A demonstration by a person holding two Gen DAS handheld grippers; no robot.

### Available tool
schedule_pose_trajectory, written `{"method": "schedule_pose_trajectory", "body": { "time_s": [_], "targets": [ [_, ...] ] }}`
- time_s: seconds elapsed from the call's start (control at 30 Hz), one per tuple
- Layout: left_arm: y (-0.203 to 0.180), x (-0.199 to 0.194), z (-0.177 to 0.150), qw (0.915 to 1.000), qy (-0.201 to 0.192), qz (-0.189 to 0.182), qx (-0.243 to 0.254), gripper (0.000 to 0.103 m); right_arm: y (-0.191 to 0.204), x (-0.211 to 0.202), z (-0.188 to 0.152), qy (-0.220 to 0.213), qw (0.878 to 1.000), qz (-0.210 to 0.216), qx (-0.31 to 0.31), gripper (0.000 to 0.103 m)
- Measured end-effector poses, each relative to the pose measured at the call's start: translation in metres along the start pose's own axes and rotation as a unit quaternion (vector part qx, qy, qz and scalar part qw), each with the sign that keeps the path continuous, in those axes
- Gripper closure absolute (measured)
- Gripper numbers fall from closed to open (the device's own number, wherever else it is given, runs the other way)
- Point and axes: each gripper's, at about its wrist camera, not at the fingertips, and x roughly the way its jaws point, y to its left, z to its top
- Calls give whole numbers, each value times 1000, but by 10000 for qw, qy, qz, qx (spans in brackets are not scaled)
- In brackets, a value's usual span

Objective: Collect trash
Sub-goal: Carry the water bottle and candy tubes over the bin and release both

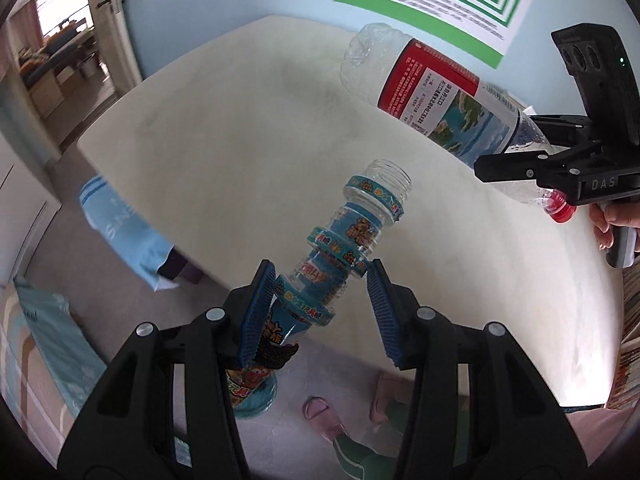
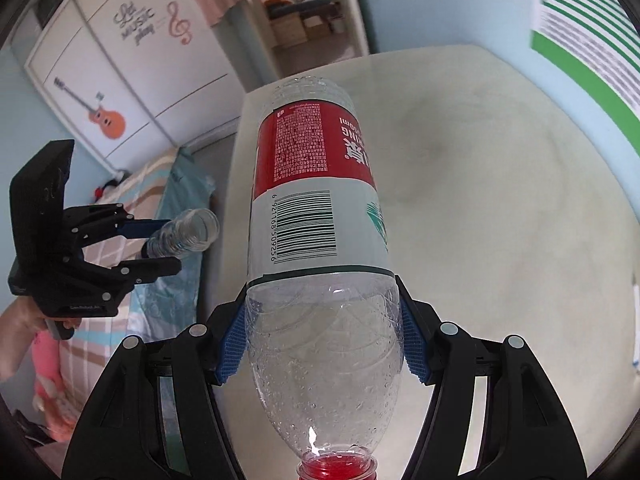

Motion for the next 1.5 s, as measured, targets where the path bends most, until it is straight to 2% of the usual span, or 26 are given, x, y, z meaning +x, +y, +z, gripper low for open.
{"method": "schedule_pose_trajectory", "body": {
  "time_s": [0.17,0.37,0.5,0.63,0.73,0.83,0.9,1.07,1.33,1.37,1.43,1.5],
  "targets": [
    [69,-6,-67,9960,236,260,-828,57,95,66,19,503,9950,531,-679,38],
    [133,2,-142,9828,512,379,-1733,57,188,141,21,1143,9814,918,-1242,38],
    [165,24,-184,9714,749,476,-2203,57,230,192,9,1599,9719,985,-1422,38],
    [192,61,-215,9607,1021,405,-2548,57,263,252,-9,2161,9601,772,-1597,38],
    [212,96,-235,9530,1220,318,-2754,57,269,298,-35,2644,9508,626,-1486,38],
    [226,124,-253,9486,1357,245,-2848,57,273,338,-56,2981,9435,410,-1384,38],
    [234,139,-267,9468,1452,226,-2863,57,262,357,-71,3184,9392,326,-1241,38],
    [247,180,-288,9427,1718,247,-2848,57,247,407,-98,3454,9338,189,-918,38],
    [265,246,-328,9309,2179,278,-2918,58,224,494,-137,3935,9182,-36,-452,38],
    [268,252,-332,9290,2201,232,-2965,59,225,504,-142,3985,9160,-74,-454,38],
    [270,260,-337,9299,2264,282,-2885,69,224,520,-149,4073,9121,-116,-457,38],
    [272,269,-342,9292,2366,299,-2823,73,224,532,-155,4100,9108,-149,-458,38]
  ]
}}
